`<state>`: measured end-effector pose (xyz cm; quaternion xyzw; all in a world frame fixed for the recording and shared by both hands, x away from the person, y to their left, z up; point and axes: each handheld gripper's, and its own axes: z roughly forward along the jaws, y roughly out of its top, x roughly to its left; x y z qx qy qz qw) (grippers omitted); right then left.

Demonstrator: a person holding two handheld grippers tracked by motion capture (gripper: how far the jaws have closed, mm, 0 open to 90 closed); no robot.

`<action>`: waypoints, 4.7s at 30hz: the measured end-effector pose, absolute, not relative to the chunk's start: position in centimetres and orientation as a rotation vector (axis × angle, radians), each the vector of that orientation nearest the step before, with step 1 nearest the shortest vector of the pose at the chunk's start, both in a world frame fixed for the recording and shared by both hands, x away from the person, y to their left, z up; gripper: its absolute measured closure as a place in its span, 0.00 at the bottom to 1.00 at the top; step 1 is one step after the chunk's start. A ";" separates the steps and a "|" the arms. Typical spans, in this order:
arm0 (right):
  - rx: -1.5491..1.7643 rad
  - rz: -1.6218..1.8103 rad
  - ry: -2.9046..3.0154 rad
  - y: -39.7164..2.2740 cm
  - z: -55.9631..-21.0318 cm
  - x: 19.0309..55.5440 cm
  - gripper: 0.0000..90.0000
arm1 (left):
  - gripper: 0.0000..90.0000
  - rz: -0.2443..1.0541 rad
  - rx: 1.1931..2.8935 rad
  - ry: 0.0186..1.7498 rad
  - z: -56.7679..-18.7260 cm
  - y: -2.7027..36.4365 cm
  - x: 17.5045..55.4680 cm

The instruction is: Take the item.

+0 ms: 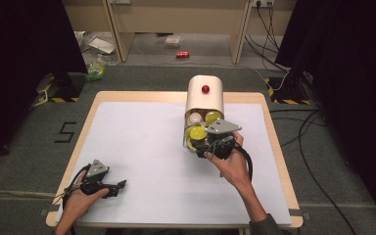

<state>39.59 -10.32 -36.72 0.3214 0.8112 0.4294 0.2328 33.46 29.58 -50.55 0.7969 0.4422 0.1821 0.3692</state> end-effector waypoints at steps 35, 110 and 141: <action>0.929 1.209 2.214 -10.1 -36.5 40.3 0.42 | 0.13 0.468 2.045 1.135 -50.5 29.6 33.5; 1.172 1.136 2.057 -23.4 -39.7 37.6 0.43 | 0.13 0.468 2.044 1.135 -50.6 29.6 33.5; 1.263 1.052 2.107 -24.1 -45.4 38.2 0.43 | 0.13 0.468 2.045 1.134 -50.6 29.6 33.5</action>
